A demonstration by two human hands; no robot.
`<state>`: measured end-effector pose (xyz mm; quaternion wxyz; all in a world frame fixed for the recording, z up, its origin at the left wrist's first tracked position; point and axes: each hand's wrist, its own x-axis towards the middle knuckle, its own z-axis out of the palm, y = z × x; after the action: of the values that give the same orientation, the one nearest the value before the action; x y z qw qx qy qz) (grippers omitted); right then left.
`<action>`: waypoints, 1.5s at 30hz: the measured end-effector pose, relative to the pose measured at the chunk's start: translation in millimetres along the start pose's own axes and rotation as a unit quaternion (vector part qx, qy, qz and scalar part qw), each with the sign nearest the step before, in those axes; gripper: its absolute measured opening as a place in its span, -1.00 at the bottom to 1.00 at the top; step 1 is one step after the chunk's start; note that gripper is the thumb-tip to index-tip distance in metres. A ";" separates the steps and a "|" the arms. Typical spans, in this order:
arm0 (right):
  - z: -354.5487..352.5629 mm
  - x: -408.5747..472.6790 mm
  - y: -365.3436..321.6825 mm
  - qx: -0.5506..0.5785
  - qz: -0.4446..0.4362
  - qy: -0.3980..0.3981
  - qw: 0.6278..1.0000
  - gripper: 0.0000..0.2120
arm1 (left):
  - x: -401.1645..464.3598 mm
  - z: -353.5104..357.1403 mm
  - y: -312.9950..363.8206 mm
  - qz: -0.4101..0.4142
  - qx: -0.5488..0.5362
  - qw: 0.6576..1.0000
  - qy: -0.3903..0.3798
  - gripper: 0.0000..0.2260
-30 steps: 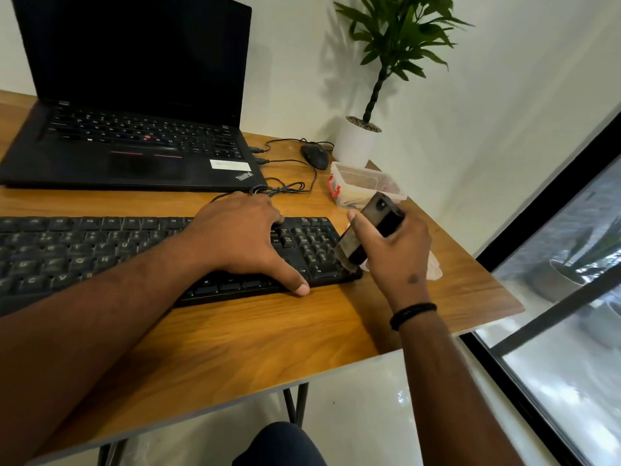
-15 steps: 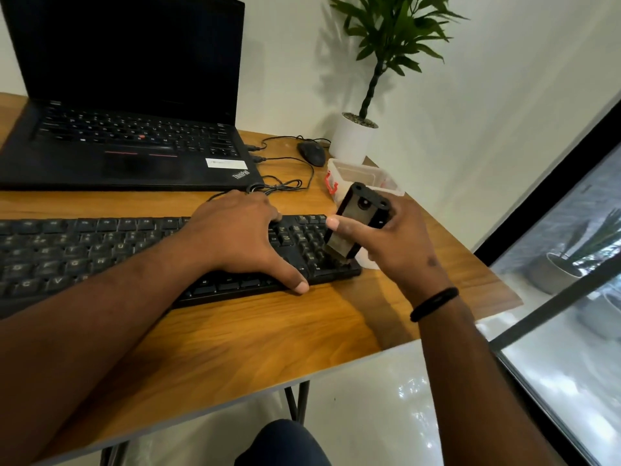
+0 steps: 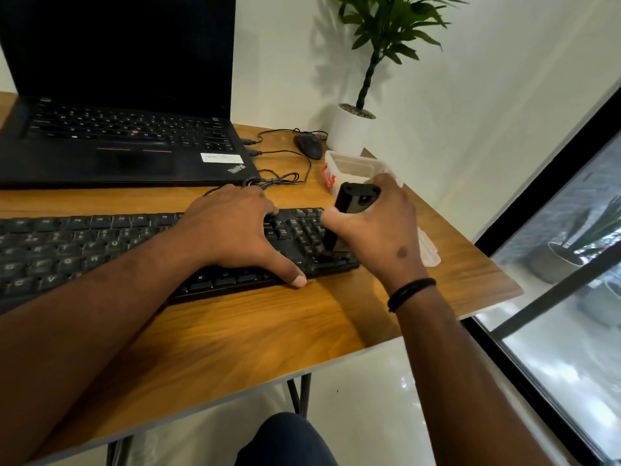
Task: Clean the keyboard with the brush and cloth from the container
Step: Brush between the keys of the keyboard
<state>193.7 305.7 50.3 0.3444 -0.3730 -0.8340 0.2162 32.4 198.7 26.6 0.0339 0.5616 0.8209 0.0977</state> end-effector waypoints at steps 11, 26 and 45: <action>15.7 -21.2 -23.7 0.040 -0.043 -0.058 0.997 -0.56 | 1.0 -0.2 -0.6 0.008 -0.017 1.000 0.008 0.09; 17.5 -2.4 -8.9 0.097 -0.018 -0.077 0.992 -0.64 | -1.6 -0.5 -0.2 -0.004 -0.016 1.000 0.005 0.07; 20.1 -4.4 -0.5 0.120 -0.015 -0.028 0.992 -0.67 | -1.2 0.9 -1.3 -0.002 -0.002 1.000 -0.003 0.20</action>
<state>180.8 299.9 35.3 0.3664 -0.3099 -0.8171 0.3195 31.9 197.3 25.4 0.0376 0.5602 0.8217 0.0976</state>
